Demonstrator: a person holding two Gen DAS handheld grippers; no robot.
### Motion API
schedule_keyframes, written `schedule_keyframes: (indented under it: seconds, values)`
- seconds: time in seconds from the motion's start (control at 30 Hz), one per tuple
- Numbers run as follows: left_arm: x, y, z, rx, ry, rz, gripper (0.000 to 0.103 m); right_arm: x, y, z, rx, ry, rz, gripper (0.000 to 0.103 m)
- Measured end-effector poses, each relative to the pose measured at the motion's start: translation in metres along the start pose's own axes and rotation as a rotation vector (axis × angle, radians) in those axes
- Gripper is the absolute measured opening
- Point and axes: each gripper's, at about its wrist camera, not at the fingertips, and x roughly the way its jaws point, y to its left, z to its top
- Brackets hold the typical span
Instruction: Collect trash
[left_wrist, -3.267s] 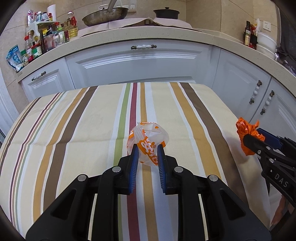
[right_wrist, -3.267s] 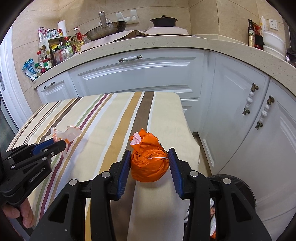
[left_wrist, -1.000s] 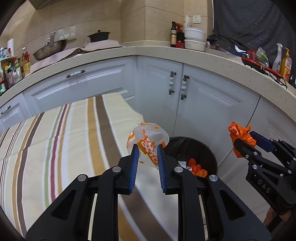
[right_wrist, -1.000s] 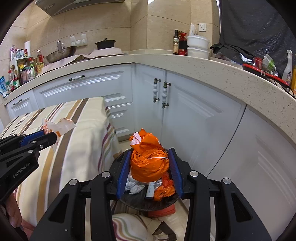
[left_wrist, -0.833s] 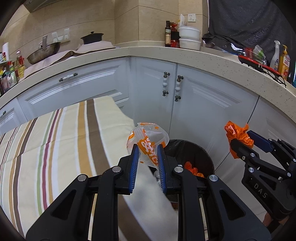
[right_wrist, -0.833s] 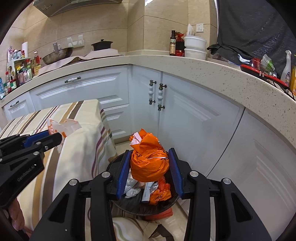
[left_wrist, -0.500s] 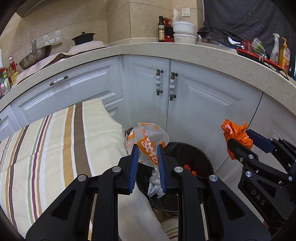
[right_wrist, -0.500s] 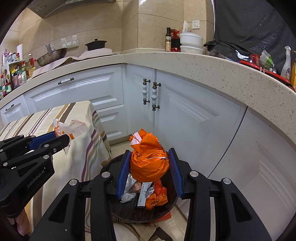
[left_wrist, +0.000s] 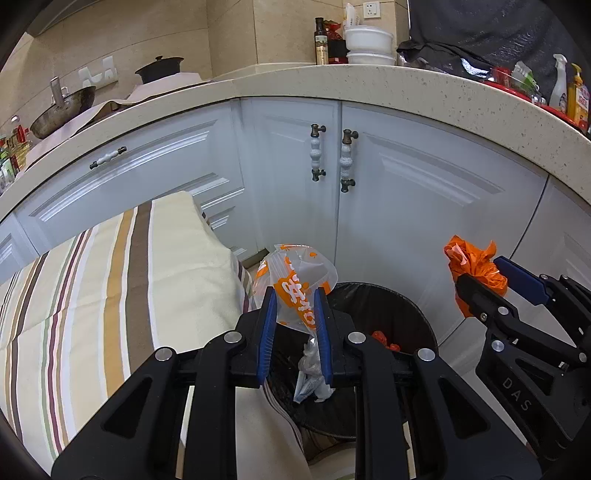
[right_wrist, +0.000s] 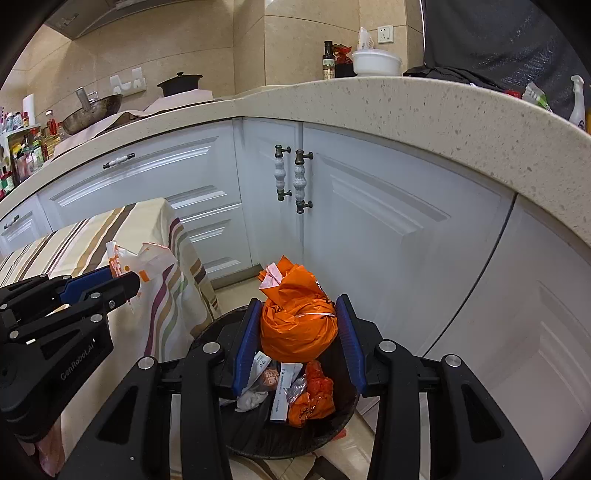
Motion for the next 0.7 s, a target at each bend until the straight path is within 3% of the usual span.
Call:
schedule_keyframes:
  seconds: [0.03, 0.13, 0.2, 0.47, 0.7]
  values:
    - [0.002, -0.0018, 0.0004, 0.005, 0.001, 0.0, 0.021, 0.0021, -0.0007, 0.0002, 0.0, 0.002, -0.003, 0.042]
    - [0.0058, -0.0048, 0.0003, 0.009, 0.003, 0.009, 0.028, 0.0069, -0.0009, 0.0003, -0.001, -0.006, -0.02, 0.063]
    - [0.0087, -0.0056, -0.0005, 0.009, 0.011, 0.012, 0.044, 0.0087, -0.0012, 0.0007, 0.001, -0.01, -0.027, 0.063]
    - [0.0111, -0.0018, 0.0008, -0.004, 0.009, 0.024, 0.055, 0.0084, -0.0048, 0.0015, 0.011, -0.013, -0.038, 0.064]
    - [0.0062, -0.0012, 0.0007, -0.001, -0.016, 0.038, 0.071, 0.0021, -0.0075, 0.0021, 0.017, -0.016, -0.055, 0.068]
